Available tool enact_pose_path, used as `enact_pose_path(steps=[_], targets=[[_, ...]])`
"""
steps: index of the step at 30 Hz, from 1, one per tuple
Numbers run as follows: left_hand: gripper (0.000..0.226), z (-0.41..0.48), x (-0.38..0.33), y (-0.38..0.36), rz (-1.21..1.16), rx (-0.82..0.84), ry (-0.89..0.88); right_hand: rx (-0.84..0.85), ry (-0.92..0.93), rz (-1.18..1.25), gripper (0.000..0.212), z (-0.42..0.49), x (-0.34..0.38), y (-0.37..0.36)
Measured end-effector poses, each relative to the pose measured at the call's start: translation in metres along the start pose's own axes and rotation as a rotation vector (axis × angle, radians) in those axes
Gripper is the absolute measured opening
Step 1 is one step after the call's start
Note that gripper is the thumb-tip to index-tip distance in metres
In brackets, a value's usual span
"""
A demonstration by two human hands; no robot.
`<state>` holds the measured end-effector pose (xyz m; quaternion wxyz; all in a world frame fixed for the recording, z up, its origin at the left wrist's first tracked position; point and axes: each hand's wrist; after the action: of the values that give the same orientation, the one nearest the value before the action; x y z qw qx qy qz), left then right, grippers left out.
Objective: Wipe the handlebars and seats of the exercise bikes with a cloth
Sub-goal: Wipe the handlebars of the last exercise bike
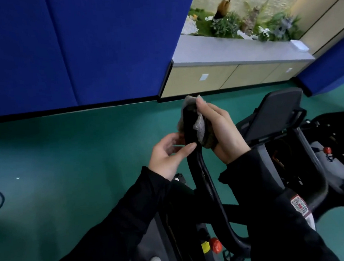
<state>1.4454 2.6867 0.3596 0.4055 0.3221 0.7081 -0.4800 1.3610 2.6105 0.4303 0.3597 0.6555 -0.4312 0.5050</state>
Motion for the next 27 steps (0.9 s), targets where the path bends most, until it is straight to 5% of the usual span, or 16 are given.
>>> enact_pose_path(steps=[5, 12, 18, 23, 27], targets=[[0.02, 0.003, -0.002, 0.004, -0.001, 0.022, 0.069, -0.012, -0.04, -0.054, 0.051, -0.011, -0.008, 0.005], [0.019, -0.005, -0.002, 0.022, 0.201, 0.057, 0.045, -0.105, 0.152, -0.531, 0.024, -0.041, -0.026, 0.008], [0.013, 0.002, -0.012, 0.024, 0.442, 0.004, -0.132, -0.182, 0.254, -0.801, 0.012, -0.057, -0.026, 0.006], [0.027, 0.006, -0.016, 0.028, 0.668, -0.007, -0.422, -0.171, 0.184, -0.931, 0.026, -0.086, -0.041, 0.013], [0.038, 0.005, -0.013, 0.025, 0.742, 0.057, -0.464, -0.235, 0.165, -0.884, 0.029, -0.089, -0.045, 0.01]])
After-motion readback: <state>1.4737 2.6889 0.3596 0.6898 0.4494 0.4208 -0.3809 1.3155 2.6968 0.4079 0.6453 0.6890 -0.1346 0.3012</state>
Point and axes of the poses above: each hand's wrist, its own z-axis towards the middle knuckle, its own y-axis out of the back of the hand, x = y × z, and after that the axes turned 1 degree about y, right-handed
